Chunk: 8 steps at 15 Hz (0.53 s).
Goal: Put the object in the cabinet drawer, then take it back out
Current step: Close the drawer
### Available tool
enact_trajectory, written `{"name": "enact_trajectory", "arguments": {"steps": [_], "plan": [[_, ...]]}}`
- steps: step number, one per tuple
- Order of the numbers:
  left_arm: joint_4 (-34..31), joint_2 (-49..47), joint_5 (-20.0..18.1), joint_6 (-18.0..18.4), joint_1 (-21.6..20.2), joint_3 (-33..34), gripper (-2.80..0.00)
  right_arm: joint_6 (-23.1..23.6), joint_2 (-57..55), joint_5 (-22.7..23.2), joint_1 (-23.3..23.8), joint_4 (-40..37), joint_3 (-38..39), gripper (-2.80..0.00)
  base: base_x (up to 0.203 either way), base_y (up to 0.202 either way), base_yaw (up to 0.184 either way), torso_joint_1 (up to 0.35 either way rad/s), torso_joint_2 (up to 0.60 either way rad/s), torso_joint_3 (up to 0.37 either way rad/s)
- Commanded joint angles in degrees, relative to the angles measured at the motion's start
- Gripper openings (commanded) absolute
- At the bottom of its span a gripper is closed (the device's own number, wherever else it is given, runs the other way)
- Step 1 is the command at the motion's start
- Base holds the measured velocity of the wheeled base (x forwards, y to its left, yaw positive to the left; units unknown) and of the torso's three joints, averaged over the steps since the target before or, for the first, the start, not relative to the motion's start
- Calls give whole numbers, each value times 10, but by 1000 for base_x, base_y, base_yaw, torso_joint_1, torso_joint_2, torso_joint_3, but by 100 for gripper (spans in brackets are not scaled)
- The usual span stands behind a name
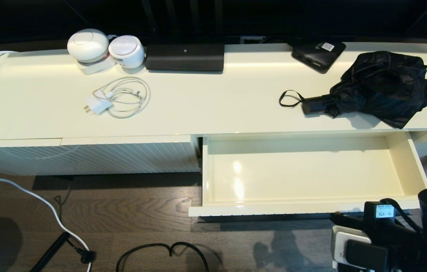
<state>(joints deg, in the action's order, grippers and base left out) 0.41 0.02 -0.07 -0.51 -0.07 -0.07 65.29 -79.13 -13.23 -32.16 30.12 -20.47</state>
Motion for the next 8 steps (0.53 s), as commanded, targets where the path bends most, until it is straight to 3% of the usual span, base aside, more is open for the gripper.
{"name": "enact_trajectory", "arguments": {"steps": [1,8], "plan": [[0,2,0,0,0,0,-280,4,-17,-1,1,33,-4,-280,0,0,0,0,0,0],[0,1,0,1,0,0,-280,14,-53,-1,8,117,-3,-280,0,0,0,0,0,0]]}}
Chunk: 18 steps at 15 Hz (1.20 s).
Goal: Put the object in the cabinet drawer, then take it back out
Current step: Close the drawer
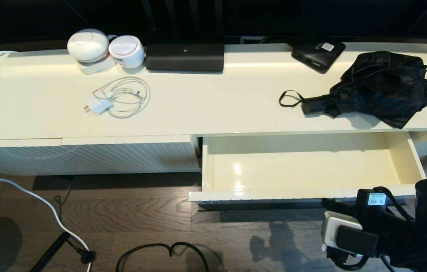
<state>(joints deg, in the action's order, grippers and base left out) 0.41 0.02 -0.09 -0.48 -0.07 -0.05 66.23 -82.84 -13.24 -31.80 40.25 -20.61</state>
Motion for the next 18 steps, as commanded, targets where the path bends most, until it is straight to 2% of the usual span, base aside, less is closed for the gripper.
{"name": "enact_trajectory", "arguments": {"steps": [1,7,9,18], "plan": [[0,2,0,0,0,0,-280,10,-25,0,9,35,1,-280,0,0,0,0,0,0],[0,2,0,0,0,0,-280,33,-71,2,38,122,7,-280,0,0,0,0,0,0],[0,2,0,-1,0,0,-280,57,-84,4,57,159,3,-280,0,0,0,0,0,0],[0,2,0,-1,0,0,-280,73,-106,9,67,182,-35,-280,0,0,0,0,0,0]]}}
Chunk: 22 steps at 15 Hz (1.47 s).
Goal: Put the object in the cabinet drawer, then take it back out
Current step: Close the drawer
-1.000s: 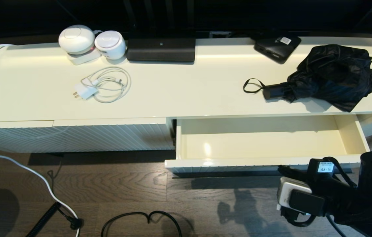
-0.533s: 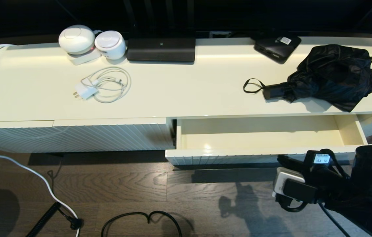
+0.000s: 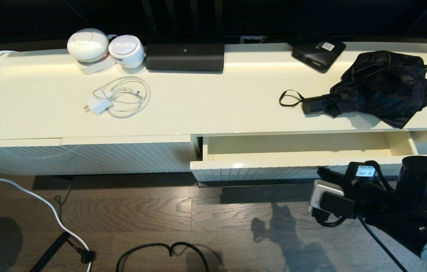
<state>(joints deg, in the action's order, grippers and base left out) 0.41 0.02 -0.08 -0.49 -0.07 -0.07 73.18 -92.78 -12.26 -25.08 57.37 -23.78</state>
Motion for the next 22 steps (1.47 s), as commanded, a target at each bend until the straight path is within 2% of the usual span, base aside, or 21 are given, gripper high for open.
{"name": "enact_trajectory", "arguments": {"steps": [1,9,13,22], "plan": [[0,2,0,0,0,0,-280,4,-20,0,0,35,-4,-280,0,0,0,0,0,0],[0,2,0,0,0,1,-280,5,-61,24,32,46,-56,-280,0,0,0,0,0,0],[0,2,0,0,0,0,-280,5,-94,32,38,93,-63,-280,0,0,0,0,0,0],[0,2,0,0,0,0,-280,5,-135,74,70,93,-115,-280,0,0,0,0,0,0]]}}
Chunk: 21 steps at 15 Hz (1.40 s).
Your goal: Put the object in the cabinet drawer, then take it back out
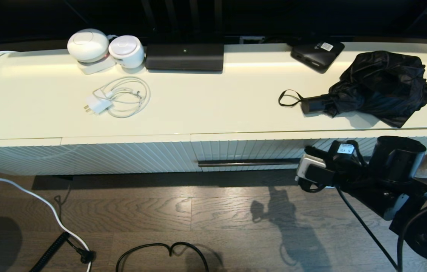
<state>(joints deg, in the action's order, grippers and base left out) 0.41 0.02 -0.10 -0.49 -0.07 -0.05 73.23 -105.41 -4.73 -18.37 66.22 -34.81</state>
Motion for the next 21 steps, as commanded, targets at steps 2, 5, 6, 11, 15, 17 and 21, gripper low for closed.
{"name": "enact_trajectory", "arguments": {"steps": [2,5,6,11,15,17,21], "plan": [[0,2,0,0,0,0,-280,4,-7,0,3,5,-9,-280,0,0,0,0,0,0],[0,2,0,0,0,0,-280,4,24,-5,4,-5,-3,-280,0,0,0,0,0,0],[0,2,0,0,0,0,-280,3,45,-7,4,-22,-2,-280,0,0,0,0,0,0],[0,2,0,0,0,0,-280,-5,197,-27,20,-168,-31,-280,0,0,0,0,0,0],[0,2,0,0,0,0,-280,-109,320,-107,39,-304,-71,-280,0,0,0,0,0,0],[0,2,0,0,0,0,-280,-185,395,-142,56,-432,-70,-280,0,0,0,0,0,0],[0,2,0,0,0,0,-280,-395,560,-158,108,-692,-70,-280,0,0,0,0,0,0]]}}
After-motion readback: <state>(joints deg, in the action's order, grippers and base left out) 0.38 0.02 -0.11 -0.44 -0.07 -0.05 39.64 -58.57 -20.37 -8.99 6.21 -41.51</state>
